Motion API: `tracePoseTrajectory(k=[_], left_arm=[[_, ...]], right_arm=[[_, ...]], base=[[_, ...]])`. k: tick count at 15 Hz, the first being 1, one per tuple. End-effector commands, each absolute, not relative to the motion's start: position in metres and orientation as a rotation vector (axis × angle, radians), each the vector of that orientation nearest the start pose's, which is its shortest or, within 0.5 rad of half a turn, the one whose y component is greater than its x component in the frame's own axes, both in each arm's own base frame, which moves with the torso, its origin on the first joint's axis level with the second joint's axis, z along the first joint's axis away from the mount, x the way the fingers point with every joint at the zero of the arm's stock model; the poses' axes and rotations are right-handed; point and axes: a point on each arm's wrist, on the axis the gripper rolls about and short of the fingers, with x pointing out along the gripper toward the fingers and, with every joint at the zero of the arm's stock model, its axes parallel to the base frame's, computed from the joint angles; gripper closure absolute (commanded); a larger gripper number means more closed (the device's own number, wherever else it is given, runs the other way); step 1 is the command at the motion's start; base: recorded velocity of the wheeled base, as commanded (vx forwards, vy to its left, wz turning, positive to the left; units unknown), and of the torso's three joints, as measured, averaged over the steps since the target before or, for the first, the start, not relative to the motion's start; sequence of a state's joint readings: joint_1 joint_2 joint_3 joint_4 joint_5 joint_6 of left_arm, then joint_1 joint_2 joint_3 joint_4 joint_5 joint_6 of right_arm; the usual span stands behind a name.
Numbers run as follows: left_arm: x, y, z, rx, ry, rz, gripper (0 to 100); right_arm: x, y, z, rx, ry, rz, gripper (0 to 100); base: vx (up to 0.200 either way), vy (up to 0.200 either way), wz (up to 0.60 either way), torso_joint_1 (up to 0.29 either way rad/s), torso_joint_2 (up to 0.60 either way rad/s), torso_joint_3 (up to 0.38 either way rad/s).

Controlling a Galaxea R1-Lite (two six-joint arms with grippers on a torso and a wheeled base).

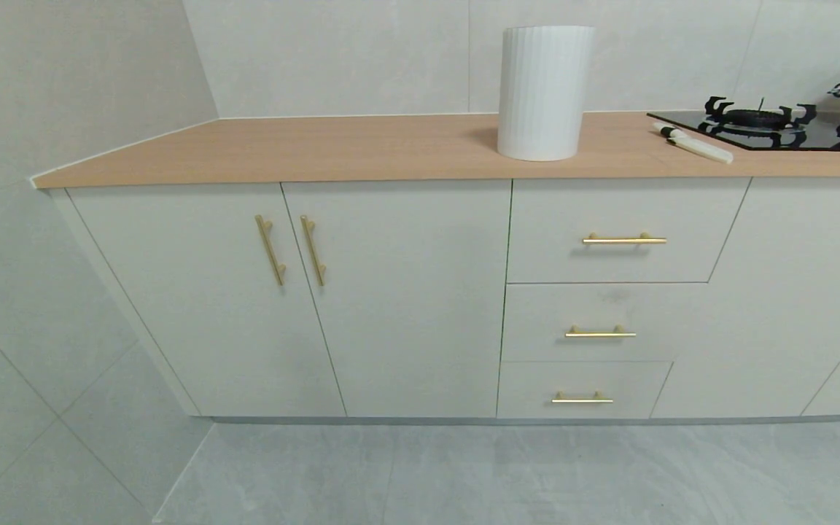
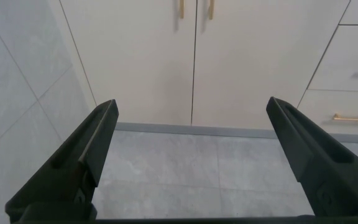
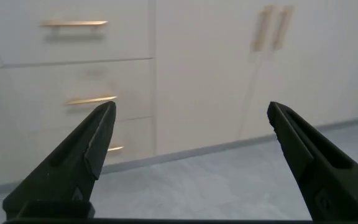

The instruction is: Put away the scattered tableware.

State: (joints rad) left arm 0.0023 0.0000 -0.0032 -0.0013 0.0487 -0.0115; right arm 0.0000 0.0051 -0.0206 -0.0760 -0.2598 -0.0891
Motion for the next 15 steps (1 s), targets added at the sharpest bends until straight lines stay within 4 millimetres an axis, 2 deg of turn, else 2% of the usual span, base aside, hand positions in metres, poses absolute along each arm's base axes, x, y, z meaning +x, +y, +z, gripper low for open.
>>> tracePoseTrajectory(k=[1, 6, 7, 9, 11, 15], left_arm=[[-0.0231, 0.001, 0.0765, -0.012, -0.005, 0.052, 0], [-0.0231, 0.001, 0.0765, -0.012, -0.005, 0.052, 0], [-0.0231, 0.001, 0.0765, -0.012, -0.005, 0.052, 0], [-0.0231, 0.001, 0.0765, -0.012, -0.005, 0.052, 0], [-0.0231, 0.001, 0.0765, -0.012, -0.005, 0.052, 0], [-0.0231, 0.001, 0.0765, -0.012, -0.005, 0.052, 0]], right_arm=[[-0.0234, -0.0046, 0.0819, -0.07, -0.05, -0.206, 0], [-0.023, 0.0023, 0.0806, -0.084, -0.05, 0.104, 0], [-0.023, 0.0018, 0.0808, -0.079, -0.051, 0.082, 0], [-0.0228, -0.0017, 0.0791, -0.022, -0.033, -0.074, 0], [-0.0229, -0.002, 0.0761, 0.029, -0.003, -0.089, 0], [-0.0228, -0.001, 0.0759, -0.017, 0.0, -0.046, 0]], base=[[0.0, 0.0, 0.0, 0.0, 0.0, 0.0], [0.0, 0.0, 0.0, 0.0, 0.0, 0.0], [0.0, 0.0, 0.0, 0.0, 0.0, 0.0], [0.0, 0.0, 0.0, 0.0, 0.0, 0.0], [0.0, 0.0, 0.0, 0.0, 0.0, 0.0], [0.0, 0.0, 0.0, 0.0, 0.0, 0.0]])
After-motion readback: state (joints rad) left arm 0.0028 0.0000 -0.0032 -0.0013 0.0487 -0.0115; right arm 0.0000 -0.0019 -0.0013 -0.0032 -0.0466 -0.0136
